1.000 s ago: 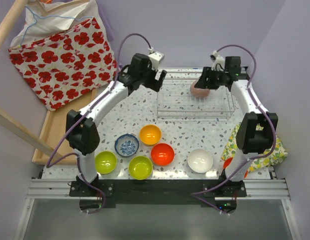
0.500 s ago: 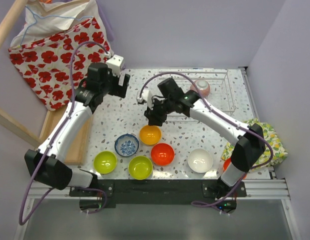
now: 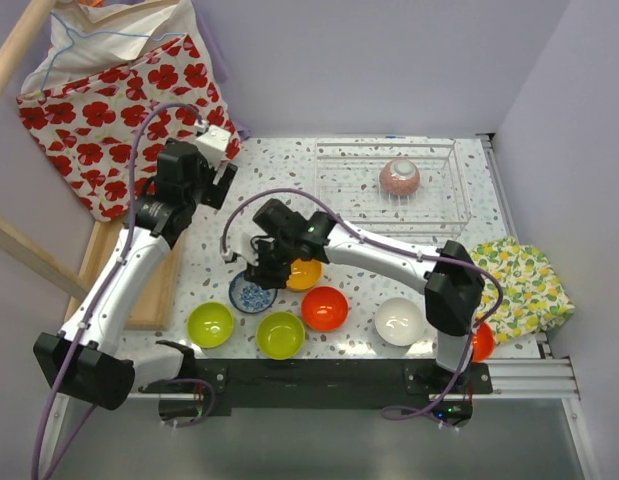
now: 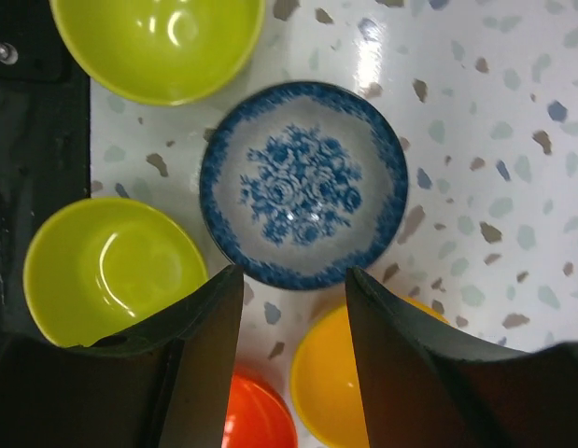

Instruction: Load the bowls into the dish rack

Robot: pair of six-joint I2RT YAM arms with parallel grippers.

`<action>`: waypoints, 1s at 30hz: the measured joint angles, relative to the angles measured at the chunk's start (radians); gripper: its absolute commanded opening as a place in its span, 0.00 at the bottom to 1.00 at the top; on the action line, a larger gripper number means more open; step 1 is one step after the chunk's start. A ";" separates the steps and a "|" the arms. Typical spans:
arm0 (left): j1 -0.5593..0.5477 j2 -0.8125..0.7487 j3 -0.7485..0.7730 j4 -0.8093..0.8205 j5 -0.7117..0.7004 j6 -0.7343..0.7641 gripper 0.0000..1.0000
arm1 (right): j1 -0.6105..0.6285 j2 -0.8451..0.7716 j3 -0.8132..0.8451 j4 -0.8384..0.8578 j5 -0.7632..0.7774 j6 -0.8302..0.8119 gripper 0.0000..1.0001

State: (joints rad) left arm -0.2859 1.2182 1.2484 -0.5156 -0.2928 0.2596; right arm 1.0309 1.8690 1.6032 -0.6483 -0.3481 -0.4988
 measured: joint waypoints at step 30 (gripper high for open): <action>0.222 -0.081 0.013 -0.109 0.170 -0.070 1.00 | 0.226 0.204 0.019 0.098 0.314 0.157 0.32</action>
State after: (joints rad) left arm -0.0643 1.1374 1.2613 -0.6247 -0.1226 0.1898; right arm 1.2568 2.0727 1.6218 -0.5503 -0.0341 -0.3420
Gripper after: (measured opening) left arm 0.997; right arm 0.437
